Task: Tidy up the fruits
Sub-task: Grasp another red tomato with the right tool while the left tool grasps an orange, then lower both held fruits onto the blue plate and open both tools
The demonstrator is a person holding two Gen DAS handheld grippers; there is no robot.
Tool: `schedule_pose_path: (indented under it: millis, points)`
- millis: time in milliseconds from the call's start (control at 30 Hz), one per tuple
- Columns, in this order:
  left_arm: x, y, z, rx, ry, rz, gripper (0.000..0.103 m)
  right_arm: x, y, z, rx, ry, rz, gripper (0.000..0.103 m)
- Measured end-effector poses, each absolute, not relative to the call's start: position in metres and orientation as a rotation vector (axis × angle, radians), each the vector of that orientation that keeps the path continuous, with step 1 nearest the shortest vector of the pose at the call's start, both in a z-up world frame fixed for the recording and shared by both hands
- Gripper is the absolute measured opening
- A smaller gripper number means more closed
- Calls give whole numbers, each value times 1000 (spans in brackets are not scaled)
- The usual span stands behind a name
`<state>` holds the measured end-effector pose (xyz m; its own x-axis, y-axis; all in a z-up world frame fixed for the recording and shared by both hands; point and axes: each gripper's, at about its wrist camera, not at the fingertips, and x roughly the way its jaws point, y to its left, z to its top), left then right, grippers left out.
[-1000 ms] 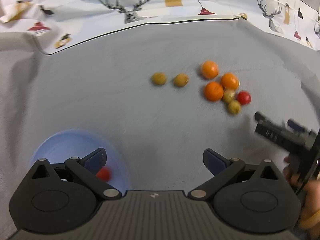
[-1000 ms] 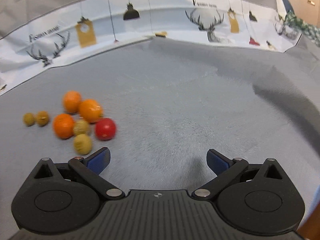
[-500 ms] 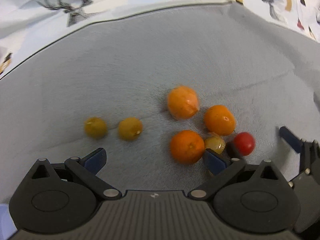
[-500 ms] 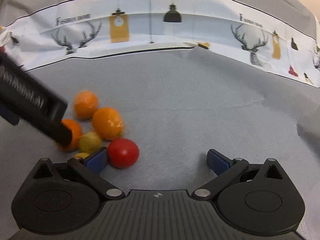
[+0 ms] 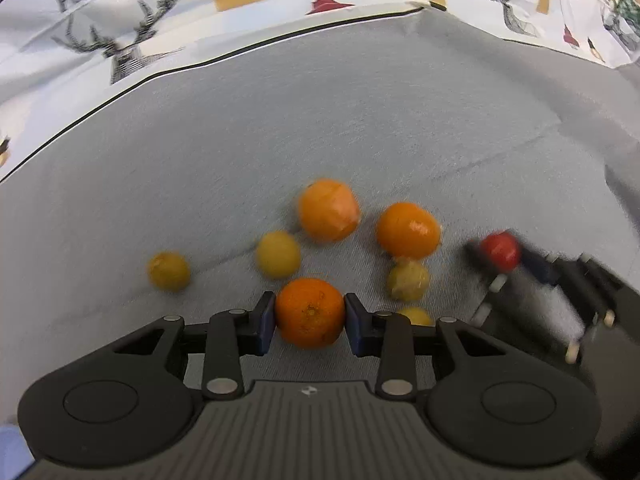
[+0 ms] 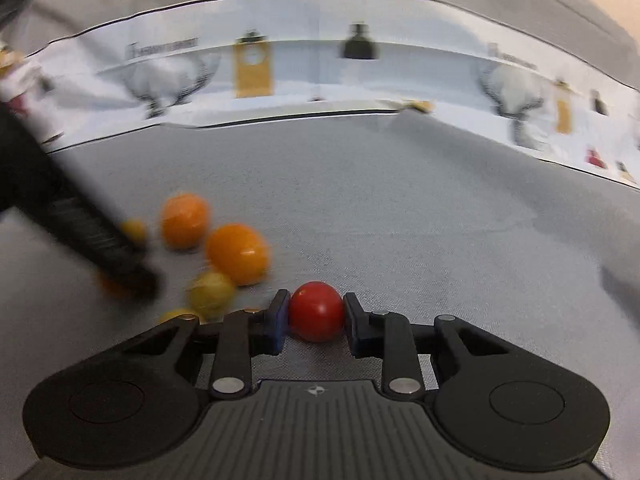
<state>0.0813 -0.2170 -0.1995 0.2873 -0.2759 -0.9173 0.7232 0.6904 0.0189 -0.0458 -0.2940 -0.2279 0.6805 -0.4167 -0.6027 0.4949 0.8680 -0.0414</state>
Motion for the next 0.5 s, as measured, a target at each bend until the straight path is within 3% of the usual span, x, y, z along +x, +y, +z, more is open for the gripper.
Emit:
schedule_pose_path:
  millis: [300,500]
  points:
    - [53,-136,-133,426,1084,-659,40,-73,-328,-220,269,553,-728,29]
    - [17,-58,-80,399,1057,-578,40,-110,-307,-178,310,505,-721,29]
